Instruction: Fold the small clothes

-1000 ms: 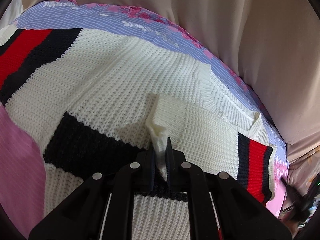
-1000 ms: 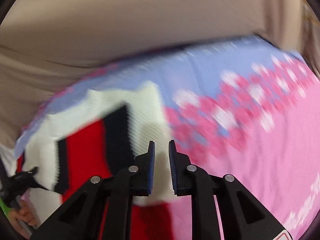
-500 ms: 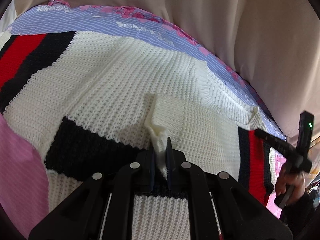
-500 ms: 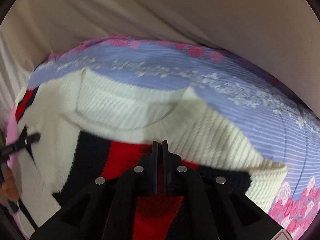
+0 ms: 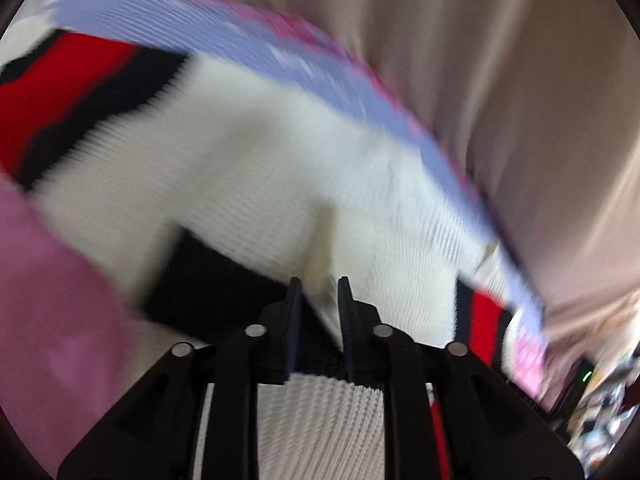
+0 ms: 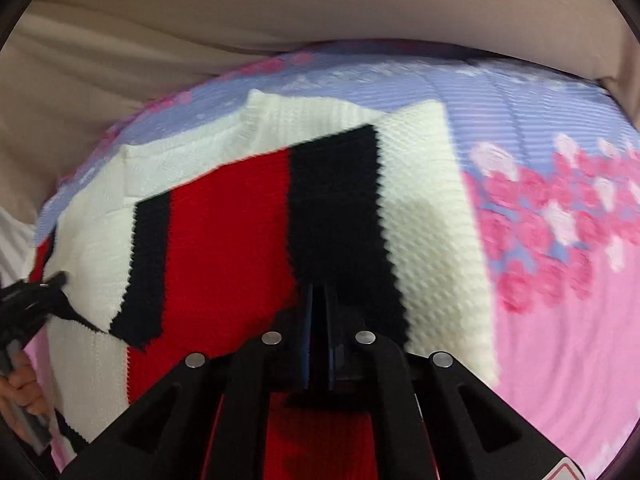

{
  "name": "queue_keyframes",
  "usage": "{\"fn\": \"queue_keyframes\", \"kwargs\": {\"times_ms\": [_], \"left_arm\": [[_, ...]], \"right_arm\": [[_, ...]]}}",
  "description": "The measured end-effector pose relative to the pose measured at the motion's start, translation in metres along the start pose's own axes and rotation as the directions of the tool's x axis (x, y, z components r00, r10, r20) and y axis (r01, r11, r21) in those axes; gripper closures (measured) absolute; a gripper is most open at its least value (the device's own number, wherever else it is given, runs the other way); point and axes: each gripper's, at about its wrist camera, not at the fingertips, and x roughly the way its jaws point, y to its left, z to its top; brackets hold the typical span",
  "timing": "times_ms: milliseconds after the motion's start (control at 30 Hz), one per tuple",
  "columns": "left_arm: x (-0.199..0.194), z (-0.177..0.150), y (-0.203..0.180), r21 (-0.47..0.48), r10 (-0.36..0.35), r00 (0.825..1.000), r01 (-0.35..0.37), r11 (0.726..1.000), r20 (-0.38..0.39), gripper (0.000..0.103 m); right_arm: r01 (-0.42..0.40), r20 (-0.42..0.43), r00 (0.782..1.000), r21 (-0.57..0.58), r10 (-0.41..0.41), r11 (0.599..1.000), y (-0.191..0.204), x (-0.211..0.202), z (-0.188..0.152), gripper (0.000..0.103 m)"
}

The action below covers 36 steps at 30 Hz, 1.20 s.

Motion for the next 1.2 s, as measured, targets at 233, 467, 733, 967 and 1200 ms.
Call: {"fn": "queue_keyframes", "kwargs": {"times_ms": [233, 467, 733, 967, 1200], "left_arm": [[-0.107, 0.086, 0.166, -0.425, 0.276, 0.934, -0.160, 0.891, 0.227, 0.030], [-0.107, 0.141, 0.262, -0.571, 0.350, 0.913, -0.176, 0.802, 0.209, 0.054], [-0.151, 0.167, 0.119, -0.207, 0.247, 0.894, -0.179, 0.962, 0.374, 0.091], [-0.113, 0.050, -0.127, 0.336, -0.145, 0.970, 0.073, 0.939, 0.197, 0.088], [-0.010, -0.071, -0.129, 0.222, -0.067, 0.993, 0.087, 0.971, -0.098, 0.058]], "right_arm": [[-0.055, 0.105, 0.993, 0.065, 0.048, 0.996, 0.018, -0.063, -0.037, 0.071], [-0.062, -0.025, 0.998, 0.081, 0.064, 0.995, 0.044, -0.070, -0.099, 0.070], [-0.089, -0.038, 0.995, 0.063, 0.092, 0.994, 0.068, -0.074, -0.115, 0.068], [-0.103, 0.010, 0.995, 0.107, 0.103, 0.989, 0.061, -0.079, -0.109, 0.065], [-0.064, 0.039, 0.997, 0.132, 0.060, 0.989, 0.036, -0.081, -0.106, 0.059]]}}
